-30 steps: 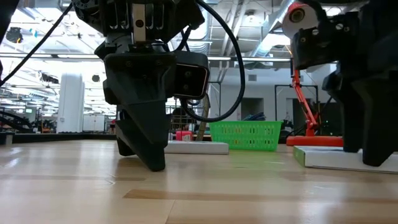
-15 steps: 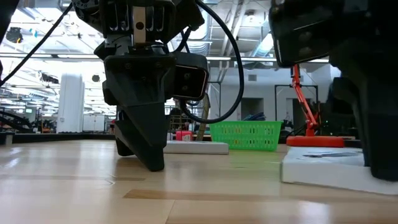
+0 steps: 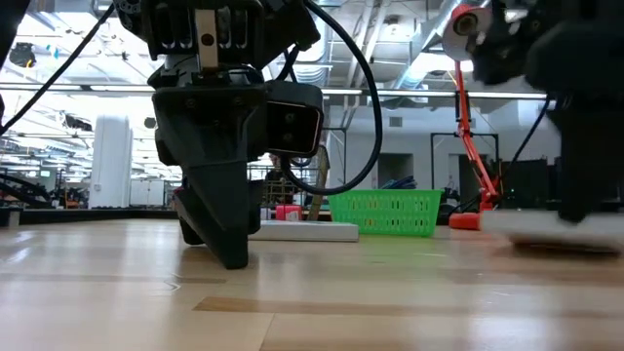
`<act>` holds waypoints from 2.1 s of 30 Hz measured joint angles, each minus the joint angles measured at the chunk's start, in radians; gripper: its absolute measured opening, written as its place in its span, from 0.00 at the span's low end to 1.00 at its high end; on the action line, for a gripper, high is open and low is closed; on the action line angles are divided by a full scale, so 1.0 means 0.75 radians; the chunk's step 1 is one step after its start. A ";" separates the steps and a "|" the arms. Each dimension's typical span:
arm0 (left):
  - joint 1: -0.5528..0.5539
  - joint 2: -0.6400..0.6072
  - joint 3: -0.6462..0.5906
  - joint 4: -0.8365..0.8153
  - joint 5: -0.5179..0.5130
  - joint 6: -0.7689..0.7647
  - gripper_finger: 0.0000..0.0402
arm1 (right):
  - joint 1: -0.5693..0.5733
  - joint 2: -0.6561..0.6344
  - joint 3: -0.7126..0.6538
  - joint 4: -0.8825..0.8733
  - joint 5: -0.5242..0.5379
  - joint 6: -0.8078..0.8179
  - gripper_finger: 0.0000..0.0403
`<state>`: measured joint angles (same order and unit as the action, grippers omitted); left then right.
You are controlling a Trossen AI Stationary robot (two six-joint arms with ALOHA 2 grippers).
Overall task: Pick and place items into bin
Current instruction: Put the top card reader box into the green basket
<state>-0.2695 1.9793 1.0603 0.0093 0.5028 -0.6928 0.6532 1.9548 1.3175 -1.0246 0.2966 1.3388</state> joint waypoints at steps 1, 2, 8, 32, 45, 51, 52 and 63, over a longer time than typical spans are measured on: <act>0.000 0.000 0.000 -0.002 0.003 0.001 0.36 | 0.000 -0.004 0.014 -0.045 0.000 0.000 0.00; 0.000 0.000 0.000 -0.004 0.007 0.006 0.36 | -0.002 -0.004 0.024 -0.071 0.003 0.000 0.00; 0.000 0.000 0.000 -0.025 0.021 0.024 0.36 | -0.011 -0.003 0.106 -0.158 0.037 -0.001 0.00; -0.001 -0.002 0.002 -0.095 0.035 0.047 0.36 | -0.263 -0.006 0.441 -0.624 0.271 -0.400 0.00; -0.010 -0.002 0.001 -0.096 0.031 0.044 0.36 | -0.583 -0.008 0.496 -0.373 0.190 -0.928 0.00; -0.010 -0.002 0.000 -0.096 0.029 0.038 0.36 | -0.624 -0.008 0.543 -0.274 0.074 -1.059 0.00; -0.010 -0.002 0.000 -0.096 0.029 0.037 0.36 | -0.629 -0.008 0.552 -0.274 0.055 -1.078 0.00; -0.011 -0.001 0.000 -0.096 0.021 0.037 0.36 | -0.683 -0.008 0.571 -0.285 -0.012 -1.136 0.00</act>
<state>-0.2779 1.9785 1.0601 -0.0624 0.5186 -0.6647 0.1410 1.9488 1.7458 -1.2383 0.2879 0.4866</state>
